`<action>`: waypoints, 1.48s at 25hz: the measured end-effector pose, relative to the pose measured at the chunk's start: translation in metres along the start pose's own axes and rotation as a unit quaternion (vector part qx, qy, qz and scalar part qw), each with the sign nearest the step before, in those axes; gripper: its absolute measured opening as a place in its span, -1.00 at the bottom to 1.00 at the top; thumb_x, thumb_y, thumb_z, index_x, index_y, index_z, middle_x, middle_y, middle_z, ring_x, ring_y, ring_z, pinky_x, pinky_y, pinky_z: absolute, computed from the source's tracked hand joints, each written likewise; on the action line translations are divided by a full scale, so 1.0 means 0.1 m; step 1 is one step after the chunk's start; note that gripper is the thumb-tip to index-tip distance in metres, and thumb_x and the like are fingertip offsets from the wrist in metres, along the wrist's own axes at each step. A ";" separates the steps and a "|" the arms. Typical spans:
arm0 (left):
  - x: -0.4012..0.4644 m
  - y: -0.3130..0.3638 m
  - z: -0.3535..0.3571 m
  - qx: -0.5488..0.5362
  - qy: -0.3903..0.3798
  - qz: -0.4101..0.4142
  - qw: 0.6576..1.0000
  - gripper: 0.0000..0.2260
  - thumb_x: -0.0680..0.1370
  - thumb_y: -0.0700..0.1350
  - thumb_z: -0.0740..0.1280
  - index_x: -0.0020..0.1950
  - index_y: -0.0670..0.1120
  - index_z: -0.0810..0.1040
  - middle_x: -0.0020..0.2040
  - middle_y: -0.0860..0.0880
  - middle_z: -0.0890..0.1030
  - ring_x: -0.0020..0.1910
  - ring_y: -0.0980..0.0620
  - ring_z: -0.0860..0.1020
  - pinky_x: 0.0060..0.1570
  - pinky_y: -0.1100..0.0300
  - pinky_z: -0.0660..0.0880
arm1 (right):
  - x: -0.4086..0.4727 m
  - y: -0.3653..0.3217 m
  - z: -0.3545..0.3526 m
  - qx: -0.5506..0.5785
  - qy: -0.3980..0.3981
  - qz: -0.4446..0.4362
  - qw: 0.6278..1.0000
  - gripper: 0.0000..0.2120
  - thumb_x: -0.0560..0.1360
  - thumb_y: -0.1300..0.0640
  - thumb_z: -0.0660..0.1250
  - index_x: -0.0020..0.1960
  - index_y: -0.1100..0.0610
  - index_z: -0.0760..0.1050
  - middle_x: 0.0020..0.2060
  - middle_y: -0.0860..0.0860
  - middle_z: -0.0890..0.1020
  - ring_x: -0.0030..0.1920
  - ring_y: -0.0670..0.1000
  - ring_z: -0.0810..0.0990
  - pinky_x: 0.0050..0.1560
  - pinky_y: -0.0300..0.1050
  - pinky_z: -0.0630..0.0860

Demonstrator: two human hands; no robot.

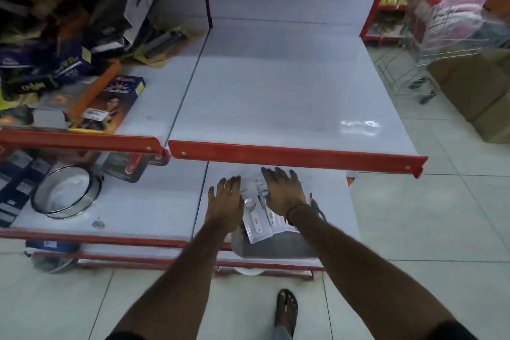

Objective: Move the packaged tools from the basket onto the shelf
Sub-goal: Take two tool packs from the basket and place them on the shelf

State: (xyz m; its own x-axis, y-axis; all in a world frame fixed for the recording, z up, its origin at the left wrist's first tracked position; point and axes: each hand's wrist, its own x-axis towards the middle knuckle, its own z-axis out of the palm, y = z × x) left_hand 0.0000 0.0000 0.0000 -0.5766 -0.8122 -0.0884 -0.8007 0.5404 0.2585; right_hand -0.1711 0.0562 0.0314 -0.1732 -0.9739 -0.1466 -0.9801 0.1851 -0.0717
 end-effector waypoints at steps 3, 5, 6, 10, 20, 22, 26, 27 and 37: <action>0.22 0.03 0.06 0.000 -0.008 -0.018 1.000 -0.46 0.60 -0.07 0.28 0.56 -0.10 0.22 0.49 -0.15 0.42 0.50 -0.18 0.32 0.49 -0.27 0.21 | 0.24 0.05 0.03 -0.044 0.009 -0.038 0.998 -0.32 0.56 0.09 0.27 0.59 0.11 0.06 0.56 0.09 0.24 0.56 0.21 0.15 0.55 0.26 0.04; 0.34 0.04 0.08 -0.015 -0.001 -0.025 1.000 -0.49 0.59 -0.10 0.31 0.52 -0.11 0.29 0.39 -0.15 0.52 0.41 -0.17 0.43 0.46 -0.23 0.31 | 0.37 0.07 0.07 -0.038 0.002 -0.054 0.998 -0.42 0.55 0.17 0.28 0.53 0.10 0.18 0.46 0.12 0.40 0.44 0.25 0.35 0.47 0.18 0.30; 0.37 0.03 0.09 -0.020 0.009 -0.022 1.000 -0.53 0.59 -0.12 0.30 0.49 -0.11 0.34 0.35 -0.14 0.56 0.37 -0.17 0.47 0.43 -0.19 0.35 | 0.40 0.08 0.09 -0.010 -0.014 -0.048 0.999 -0.49 0.56 0.19 0.28 0.48 0.10 0.27 0.37 0.13 0.48 0.35 0.23 0.45 0.39 0.13 0.42; 0.45 0.03 0.04 -0.052 0.051 -0.029 0.997 -0.73 0.57 -0.14 0.32 0.25 -0.12 0.58 0.23 -0.12 0.63 0.24 -0.14 0.53 0.28 -0.07 0.48 | 0.41 0.11 0.02 0.078 -0.034 -0.021 0.996 -0.68 0.55 0.26 0.26 0.30 0.15 0.49 0.17 0.16 0.62 0.17 0.26 0.59 0.17 0.12 0.56; -0.26 0.18 -0.42 -0.200 0.031 0.030 0.979 -0.90 0.62 -0.13 0.23 0.10 -0.10 0.46 0.06 -0.12 0.67 -0.05 -0.11 0.66 -0.06 0.08 0.66 | -0.26 0.00 -0.28 0.068 0.084 -0.057 0.993 -0.77 0.46 0.21 0.23 0.09 0.08 0.51 0.02 0.07 0.67 0.02 0.16 0.60 0.03 0.00 0.46; -0.49 0.19 -0.57 -0.183 0.058 0.067 0.979 -0.86 0.62 -0.09 0.25 0.13 -0.10 0.46 0.07 -0.11 0.66 -0.07 -0.08 0.65 -0.06 0.19 0.60 | -0.47 -0.04 -0.38 0.068 0.114 -0.068 0.989 -0.77 0.44 0.21 0.26 0.09 0.08 0.49 0.00 0.07 0.67 -0.01 0.17 0.60 0.01 0.01 0.43; -0.81 0.21 -1.07 -0.130 0.161 0.143 0.968 -0.81 0.63 -0.13 0.23 0.23 -0.10 0.50 0.16 -0.10 0.64 0.05 -0.07 0.62 0.07 0.16 0.57 | -0.89 -0.16 -0.72 0.071 0.234 -0.070 0.967 -0.75 0.47 0.23 0.27 0.13 0.04 0.46 0.00 0.03 0.63 0.00 0.12 0.55 0.01 0.03 0.46; -0.83 0.23 -1.22 -0.133 0.186 0.159 0.960 -0.80 0.63 -0.16 0.22 0.24 -0.10 0.50 0.17 -0.09 0.63 0.08 -0.05 0.61 0.09 0.15 0.56 | -0.96 -0.19 -0.85 0.097 0.266 -0.074 0.956 -0.75 0.48 0.22 0.25 0.13 0.03 0.45 0.01 0.01 0.62 0.00 0.08 0.54 0.00 0.01 0.47; 0.19 0.30 -2.99 -0.298 0.265 0.145 0.906 -0.81 0.56 -0.31 0.14 -0.02 -0.13 0.52 -0.12 -0.14 0.60 -0.30 0.27 0.60 -0.40 0.40 0.55 | -0.38 -0.29 -2.71 0.416 0.294 0.002 0.861 -0.77 0.52 0.25 0.10 0.00 0.01 0.46 -0.14 0.07 0.63 -0.26 0.17 0.69 -0.21 0.27 0.63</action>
State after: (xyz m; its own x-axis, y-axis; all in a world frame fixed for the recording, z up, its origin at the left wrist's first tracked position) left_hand 0.0136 -0.0646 0.2940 -0.4629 -0.7320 0.4999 -0.3077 0.6616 0.6838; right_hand -0.1626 0.0526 0.3069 -0.4347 -0.8257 0.3596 -0.6141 -0.0204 -0.7890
